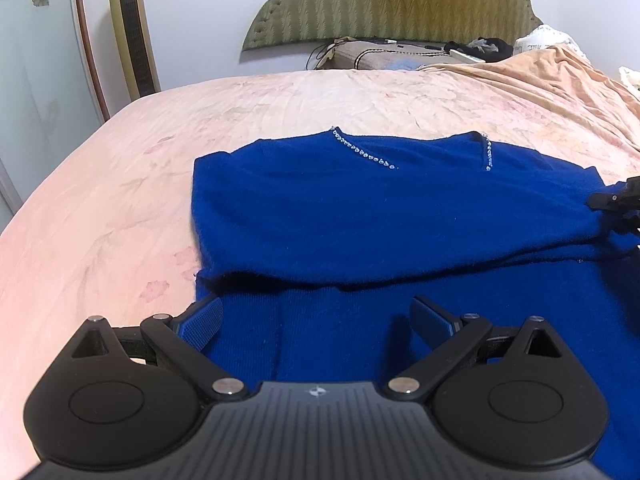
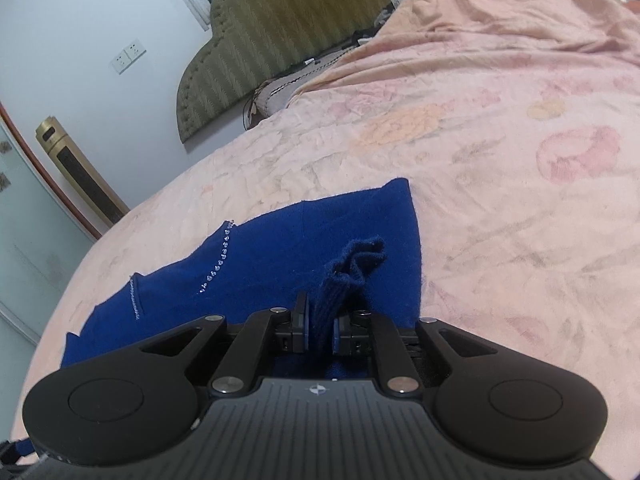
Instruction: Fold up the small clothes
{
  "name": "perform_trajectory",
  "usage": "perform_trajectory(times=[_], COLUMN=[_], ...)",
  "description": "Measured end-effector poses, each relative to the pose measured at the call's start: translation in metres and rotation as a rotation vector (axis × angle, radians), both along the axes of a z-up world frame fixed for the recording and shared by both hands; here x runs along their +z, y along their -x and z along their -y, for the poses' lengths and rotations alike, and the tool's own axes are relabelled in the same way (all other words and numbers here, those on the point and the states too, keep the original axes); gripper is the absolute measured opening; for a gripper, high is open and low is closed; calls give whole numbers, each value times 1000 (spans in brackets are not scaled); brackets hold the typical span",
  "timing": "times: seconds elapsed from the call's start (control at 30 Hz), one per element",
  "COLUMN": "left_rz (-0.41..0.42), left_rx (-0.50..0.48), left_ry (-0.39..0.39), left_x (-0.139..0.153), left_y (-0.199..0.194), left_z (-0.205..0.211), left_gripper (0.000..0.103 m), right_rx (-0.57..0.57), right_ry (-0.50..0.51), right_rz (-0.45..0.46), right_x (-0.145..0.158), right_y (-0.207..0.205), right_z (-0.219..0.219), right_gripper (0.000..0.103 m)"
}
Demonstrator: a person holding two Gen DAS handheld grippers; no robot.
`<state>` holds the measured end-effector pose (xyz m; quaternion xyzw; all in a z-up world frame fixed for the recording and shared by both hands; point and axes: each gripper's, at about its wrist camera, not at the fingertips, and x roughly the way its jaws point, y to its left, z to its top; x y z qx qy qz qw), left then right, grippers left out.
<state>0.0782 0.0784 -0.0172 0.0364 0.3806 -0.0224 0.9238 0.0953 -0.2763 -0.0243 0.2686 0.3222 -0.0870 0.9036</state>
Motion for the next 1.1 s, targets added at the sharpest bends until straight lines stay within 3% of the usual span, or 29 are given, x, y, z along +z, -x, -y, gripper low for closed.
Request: perform_trajectory(times=[0.13, 0.33, 0.37, 0.4, 0.47, 0.57, 0.7, 0.8, 0.9, 0.97, 1.1], left_rz=[2, 3, 5, 6, 9, 12, 18, 11, 9, 17, 4], left_rx=[-2, -1, -1, -1, -1, -3, -7, -5, -14, -15, -2], left_ry=[1, 4, 4, 4, 2, 5, 8, 11, 10, 0, 5], left_x=[-1, 0, 1, 1, 2, 5, 5, 4, 5, 6, 3], left_y=[1, 2, 3, 3, 4, 5, 3, 2, 4, 7, 6], left_z=[0, -1, -1, -1, -1, 0, 5, 8, 11, 11, 9], left_gripper=[100, 100, 100, 100, 100, 100, 100, 100, 100, 100, 100], right_rx=[-7, -16, -15, -27, -93, -175, 21, 148, 124, 107, 166], right_ry=[31, 23, 20, 21, 46, 150, 178, 173, 222, 189, 241], right_rz=[9, 4, 0, -3, 23, 68, 103, 63, -57, -43, -36], right_x=[2, 3, 3, 4, 10, 25, 36, 28, 11, 12, 15], right_y=[6, 12, 13, 15, 23, 36, 32, 23, 12, 16, 16], right_z=[-1, 4, 4, 6, 10, 11, -7, -22, -28, -25, -36], right_gripper=[11, 12, 23, 24, 51, 50, 50, 50, 51, 52, 77])
